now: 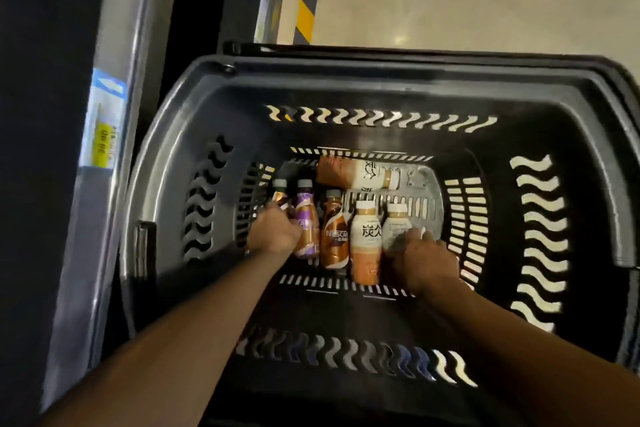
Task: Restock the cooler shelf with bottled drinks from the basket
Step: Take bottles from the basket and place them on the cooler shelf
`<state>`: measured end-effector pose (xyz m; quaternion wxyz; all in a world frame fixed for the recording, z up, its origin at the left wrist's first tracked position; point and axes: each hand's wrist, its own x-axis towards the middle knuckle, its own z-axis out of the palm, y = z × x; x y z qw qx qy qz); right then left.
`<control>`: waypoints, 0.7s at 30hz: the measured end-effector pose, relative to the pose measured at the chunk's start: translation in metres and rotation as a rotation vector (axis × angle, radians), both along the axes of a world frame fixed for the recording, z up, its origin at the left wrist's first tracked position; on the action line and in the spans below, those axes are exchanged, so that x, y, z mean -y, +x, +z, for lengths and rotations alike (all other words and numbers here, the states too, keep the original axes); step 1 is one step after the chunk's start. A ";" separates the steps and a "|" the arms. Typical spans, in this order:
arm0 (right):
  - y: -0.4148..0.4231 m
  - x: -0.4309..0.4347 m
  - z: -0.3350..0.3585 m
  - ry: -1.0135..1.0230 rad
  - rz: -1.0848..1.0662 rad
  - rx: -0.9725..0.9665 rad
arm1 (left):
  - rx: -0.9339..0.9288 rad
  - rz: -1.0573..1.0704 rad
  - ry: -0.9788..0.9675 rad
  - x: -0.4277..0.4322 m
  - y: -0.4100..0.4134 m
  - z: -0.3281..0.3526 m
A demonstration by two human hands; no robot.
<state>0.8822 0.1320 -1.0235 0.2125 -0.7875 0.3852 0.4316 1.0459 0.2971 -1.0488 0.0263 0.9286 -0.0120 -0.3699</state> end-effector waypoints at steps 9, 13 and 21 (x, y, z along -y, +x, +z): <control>-0.004 -0.015 -0.087 0.015 -0.615 0.247 | 0.094 0.243 0.058 0.004 0.011 -0.082; -0.011 -0.015 -0.096 -0.046 -0.823 0.386 | 0.095 0.195 0.061 0.002 0.012 -0.085; -0.017 0.010 -0.050 0.085 -1.031 0.340 | 0.091 0.172 -0.084 -0.006 -0.024 -0.033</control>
